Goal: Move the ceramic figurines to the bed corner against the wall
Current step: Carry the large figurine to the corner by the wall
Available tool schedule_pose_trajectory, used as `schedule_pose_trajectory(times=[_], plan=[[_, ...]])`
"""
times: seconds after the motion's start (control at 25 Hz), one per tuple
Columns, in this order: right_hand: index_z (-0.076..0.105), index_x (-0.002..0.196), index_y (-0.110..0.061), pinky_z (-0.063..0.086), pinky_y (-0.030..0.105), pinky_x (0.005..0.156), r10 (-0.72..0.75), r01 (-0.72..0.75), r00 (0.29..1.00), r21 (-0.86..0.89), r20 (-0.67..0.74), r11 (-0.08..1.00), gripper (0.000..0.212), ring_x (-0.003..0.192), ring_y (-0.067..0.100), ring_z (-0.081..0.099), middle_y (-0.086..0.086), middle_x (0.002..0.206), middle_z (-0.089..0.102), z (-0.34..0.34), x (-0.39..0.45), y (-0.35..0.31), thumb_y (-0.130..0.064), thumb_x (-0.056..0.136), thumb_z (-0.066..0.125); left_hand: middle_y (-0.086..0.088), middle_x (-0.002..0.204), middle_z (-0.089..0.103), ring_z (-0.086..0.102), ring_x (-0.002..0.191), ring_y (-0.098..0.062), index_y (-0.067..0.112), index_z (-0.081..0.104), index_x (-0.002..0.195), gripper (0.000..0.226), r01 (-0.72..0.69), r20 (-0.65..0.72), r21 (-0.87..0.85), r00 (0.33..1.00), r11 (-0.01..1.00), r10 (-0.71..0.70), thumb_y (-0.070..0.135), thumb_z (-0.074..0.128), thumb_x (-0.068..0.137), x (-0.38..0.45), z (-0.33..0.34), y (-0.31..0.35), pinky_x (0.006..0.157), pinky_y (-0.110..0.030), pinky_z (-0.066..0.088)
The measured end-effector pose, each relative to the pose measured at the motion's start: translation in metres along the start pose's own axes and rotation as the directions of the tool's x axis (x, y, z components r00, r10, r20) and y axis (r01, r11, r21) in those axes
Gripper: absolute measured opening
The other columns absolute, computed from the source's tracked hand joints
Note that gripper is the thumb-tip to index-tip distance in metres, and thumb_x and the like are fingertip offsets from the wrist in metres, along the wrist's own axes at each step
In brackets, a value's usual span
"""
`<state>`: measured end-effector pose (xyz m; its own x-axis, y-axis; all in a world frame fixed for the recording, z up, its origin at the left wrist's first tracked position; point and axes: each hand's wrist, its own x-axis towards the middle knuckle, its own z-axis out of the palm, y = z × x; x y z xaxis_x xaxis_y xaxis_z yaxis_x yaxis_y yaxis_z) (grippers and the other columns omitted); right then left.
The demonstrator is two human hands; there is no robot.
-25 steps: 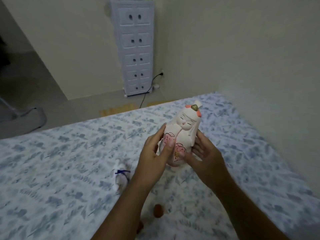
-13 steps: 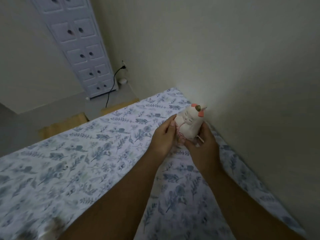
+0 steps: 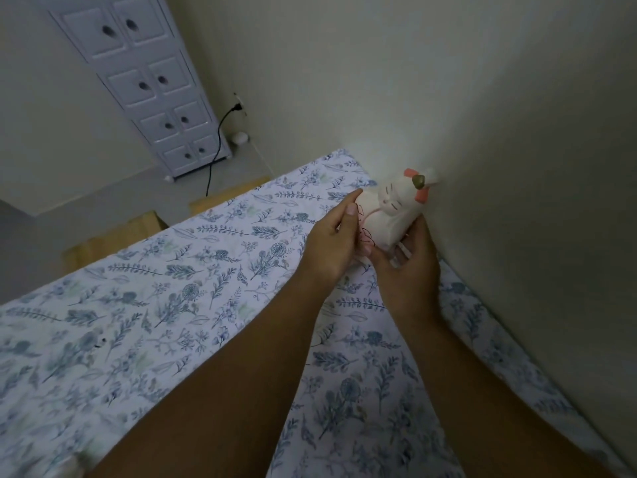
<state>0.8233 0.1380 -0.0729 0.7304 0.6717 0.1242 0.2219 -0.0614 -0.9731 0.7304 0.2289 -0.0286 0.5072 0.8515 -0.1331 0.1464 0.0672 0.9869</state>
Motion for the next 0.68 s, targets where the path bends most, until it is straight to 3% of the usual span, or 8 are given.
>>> schedule_pose_trajectory(times=[0.08,0.2,0.32,0.4,0.48,0.56,0.68], plan=[[0.045,0.148,-0.028,0.054,0.043,0.104,0.03,-0.03,0.999,0.012,-0.011,0.999,0.079,0.131,0.01,0.058,-0.002,0.143,0.06,-0.002,0.0,-0.001,-0.013,0.081,0.085,0.004,0.134,0.065,0.063,0.116,-0.005,0.03,0.057,0.14,0.037,-0.003,0.008,0.003,1.0,1.0,0.003,0.033,0.04,0.108,0.0,0.002,0.001,0.101,-0.031,0.051],[0.044,0.15,-0.026,0.053,0.043,0.104,0.044,-0.044,0.999,-0.021,0.003,0.999,0.082,0.131,0.011,0.058,-0.001,0.145,0.059,-0.005,0.0,-0.003,-0.01,0.081,0.085,0.002,0.123,0.07,0.07,0.09,-0.003,0.029,0.058,0.139,0.037,0.013,0.009,0.004,1.0,1.0,-0.013,0.031,0.037,0.109,-0.001,0.004,0.0,0.083,-0.023,0.055],[0.045,0.148,-0.027,0.053,0.043,0.105,0.06,-0.059,0.998,-0.042,0.004,0.997,0.081,0.131,0.012,0.058,-0.002,0.144,0.06,-0.005,-0.002,-0.008,-0.012,0.08,0.086,0.0,0.125,0.069,0.069,0.091,0.003,0.027,0.057,0.14,0.037,0.032,0.005,-0.011,0.999,0.999,-0.032,0.029,0.037,0.109,-0.002,0.003,0.0,0.076,-0.015,0.054],[0.043,0.149,-0.025,0.051,0.043,0.107,0.052,-0.05,0.998,-0.073,0.03,0.996,0.081,0.134,0.012,0.055,-0.002,0.146,0.057,-0.007,-0.003,-0.012,-0.016,0.081,0.086,-0.001,0.132,0.065,0.066,0.104,0.001,0.024,0.055,0.142,0.038,0.034,0.012,0.002,0.999,0.999,-0.034,0.03,0.037,0.109,-0.005,0.001,0.004,0.085,-0.02,0.055],[0.037,0.154,-0.022,0.048,0.046,0.11,0.048,-0.035,0.996,-0.183,0.072,0.982,0.084,0.14,0.017,0.049,0.002,0.152,0.051,-0.011,-0.008,-0.017,-0.025,0.084,0.084,-0.002,0.145,0.056,0.052,0.13,-0.01,0.025,0.05,0.146,0.042,0.045,-0.014,0.087,0.999,0.995,-0.044,0.037,0.037,0.108,-0.014,-0.006,0.006,0.109,-0.03,0.041],[0.034,0.155,-0.022,0.047,0.05,0.109,0.036,-0.012,0.997,-0.334,0.065,0.942,0.083,0.143,0.021,0.044,0.004,0.155,0.047,-0.015,-0.024,-0.023,-0.035,0.087,0.079,0.002,0.153,0.047,0.037,0.142,-0.01,0.026,0.047,0.148,0.046,0.032,-0.057,0.203,0.998,0.979,-0.021,0.043,0.037,0.106,-0.037,-0.02,0.005,0.115,-0.03,0.029],[0.038,0.152,-0.019,0.046,0.053,0.108,-0.035,0.081,0.995,-0.546,0.094,0.834,0.074,0.141,0.027,0.044,0.008,0.154,0.048,-0.016,-0.064,-0.04,-0.046,0.09,0.069,0.003,0.159,0.037,0.02,0.144,-0.003,0.024,0.041,0.151,0.051,-0.027,-0.102,0.384,0.992,0.923,0.072,0.046,0.036,0.106,-0.097,-0.053,0.0,0.117,-0.029,0.016]])
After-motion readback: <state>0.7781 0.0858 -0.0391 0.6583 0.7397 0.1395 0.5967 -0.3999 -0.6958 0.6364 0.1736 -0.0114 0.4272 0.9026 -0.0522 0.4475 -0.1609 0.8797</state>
